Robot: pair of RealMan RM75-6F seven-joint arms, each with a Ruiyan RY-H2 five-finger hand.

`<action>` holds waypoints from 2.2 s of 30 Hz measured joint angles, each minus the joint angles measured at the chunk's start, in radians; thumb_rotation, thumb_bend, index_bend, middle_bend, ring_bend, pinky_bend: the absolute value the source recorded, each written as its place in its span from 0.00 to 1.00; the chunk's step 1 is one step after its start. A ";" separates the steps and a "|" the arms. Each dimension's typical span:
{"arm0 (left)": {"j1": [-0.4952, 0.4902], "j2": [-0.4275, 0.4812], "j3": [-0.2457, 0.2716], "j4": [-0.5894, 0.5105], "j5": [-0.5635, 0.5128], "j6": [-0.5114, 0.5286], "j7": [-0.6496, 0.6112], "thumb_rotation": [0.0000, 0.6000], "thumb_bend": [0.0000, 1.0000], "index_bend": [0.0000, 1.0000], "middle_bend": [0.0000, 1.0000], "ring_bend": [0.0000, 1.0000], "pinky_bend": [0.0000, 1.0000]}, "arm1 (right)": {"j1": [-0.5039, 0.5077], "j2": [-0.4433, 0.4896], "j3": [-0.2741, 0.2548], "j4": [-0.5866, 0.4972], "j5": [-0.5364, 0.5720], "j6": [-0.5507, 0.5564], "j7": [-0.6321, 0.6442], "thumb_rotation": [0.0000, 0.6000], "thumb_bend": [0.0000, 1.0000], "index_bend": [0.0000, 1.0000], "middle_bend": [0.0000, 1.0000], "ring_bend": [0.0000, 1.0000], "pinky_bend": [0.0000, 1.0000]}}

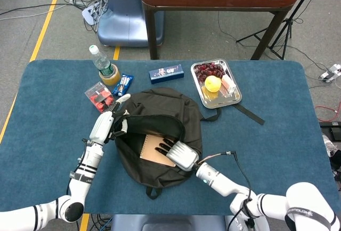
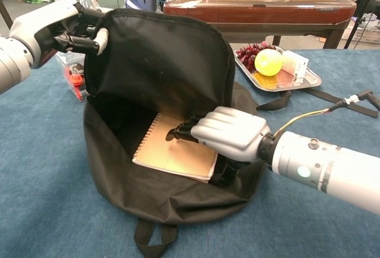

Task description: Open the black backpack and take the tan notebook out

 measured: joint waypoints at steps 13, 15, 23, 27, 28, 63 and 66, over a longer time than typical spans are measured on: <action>0.009 0.020 0.000 -0.010 0.000 -0.006 -0.023 1.00 0.64 0.58 0.10 0.07 0.08 | 0.049 -0.090 -0.010 0.174 -0.079 0.074 0.070 1.00 0.41 0.23 0.25 0.12 0.22; 0.010 0.022 -0.001 -0.011 -0.001 -0.007 -0.027 1.00 0.64 0.57 0.10 0.07 0.08 | 0.057 -0.104 -0.013 0.202 -0.091 0.088 0.088 1.00 0.46 0.25 0.27 0.13 0.22; 0.012 0.028 -0.002 -0.012 -0.004 -0.013 -0.040 1.00 0.64 0.57 0.10 0.07 0.08 | 0.084 -0.148 -0.022 0.291 -0.128 0.144 0.148 1.00 0.52 0.41 0.33 0.18 0.22; 0.011 0.027 -0.004 -0.010 -0.004 -0.015 -0.046 1.00 0.64 0.57 0.10 0.07 0.08 | 0.093 -0.158 -0.023 0.319 -0.138 0.166 0.167 1.00 0.53 0.58 0.36 0.21 0.22; 0.011 0.027 -0.004 -0.009 -0.004 -0.016 -0.047 1.00 0.64 0.57 0.10 0.07 0.08 | 0.095 -0.159 -0.023 0.326 -0.141 0.171 0.171 1.00 0.54 0.62 0.38 0.22 0.22; -0.040 0.003 -0.036 0.063 -0.104 -0.090 -0.023 1.00 0.64 0.55 0.10 0.05 0.08 | 0.108 -0.102 -0.002 0.229 -0.272 0.583 0.261 1.00 0.58 1.00 0.67 0.56 0.48; -0.041 0.003 -0.033 0.064 -0.107 -0.094 -0.023 1.00 0.64 0.55 0.10 0.05 0.08 | 0.106 -0.079 0.003 0.191 -0.286 0.609 0.242 1.00 0.58 1.00 0.67 0.57 0.49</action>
